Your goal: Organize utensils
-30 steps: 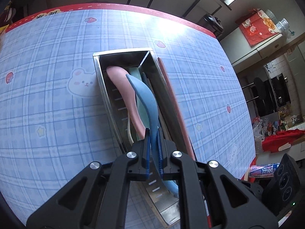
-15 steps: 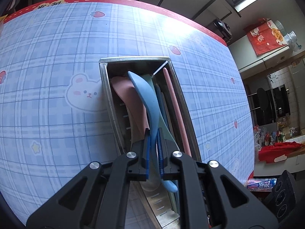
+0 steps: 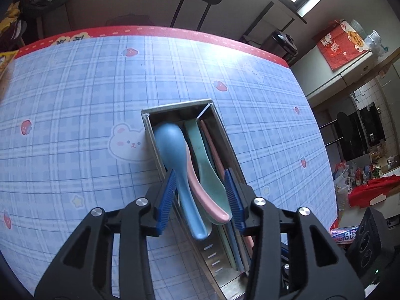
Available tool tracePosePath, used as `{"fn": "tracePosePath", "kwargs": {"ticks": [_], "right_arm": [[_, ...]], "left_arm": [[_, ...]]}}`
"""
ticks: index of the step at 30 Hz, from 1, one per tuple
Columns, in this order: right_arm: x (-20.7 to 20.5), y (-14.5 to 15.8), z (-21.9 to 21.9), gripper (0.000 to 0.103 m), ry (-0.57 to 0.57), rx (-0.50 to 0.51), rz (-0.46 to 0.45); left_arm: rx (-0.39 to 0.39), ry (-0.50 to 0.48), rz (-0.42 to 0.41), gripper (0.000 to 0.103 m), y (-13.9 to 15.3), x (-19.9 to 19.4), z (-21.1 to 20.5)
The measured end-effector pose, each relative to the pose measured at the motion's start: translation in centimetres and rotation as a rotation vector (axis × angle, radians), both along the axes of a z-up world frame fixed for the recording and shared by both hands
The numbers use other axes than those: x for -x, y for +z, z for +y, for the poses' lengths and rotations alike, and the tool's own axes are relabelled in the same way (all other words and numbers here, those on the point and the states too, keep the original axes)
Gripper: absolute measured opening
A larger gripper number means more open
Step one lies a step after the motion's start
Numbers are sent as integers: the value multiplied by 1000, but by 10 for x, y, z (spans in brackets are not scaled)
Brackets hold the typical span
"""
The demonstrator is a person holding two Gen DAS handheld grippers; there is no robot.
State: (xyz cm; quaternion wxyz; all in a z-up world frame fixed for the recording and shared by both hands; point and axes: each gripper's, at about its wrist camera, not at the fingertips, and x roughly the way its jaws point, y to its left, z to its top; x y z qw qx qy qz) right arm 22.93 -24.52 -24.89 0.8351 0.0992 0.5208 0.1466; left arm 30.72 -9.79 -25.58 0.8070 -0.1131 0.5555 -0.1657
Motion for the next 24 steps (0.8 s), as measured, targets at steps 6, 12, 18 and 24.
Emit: {"fn": "tracePosePath", "kwargs": {"ticks": [6, 12, 18, 24], "right_arm": [[8, 39, -8, 53, -27, 16, -86], [21, 100, -18, 89, -41, 38, -224], [48, 175, -12, 97, 31, 94, -384], [85, 225, -3, 97, 54, 114, -483]], "left_arm": [[-56, 13, -135, 58, 56, 27, 27], [-118, 37, -299, 87, 120, 70, 54], [-183, 70, -433, 97, 178, 126, 77], [-224, 116, -518, 97, 224, 183, 93]]}}
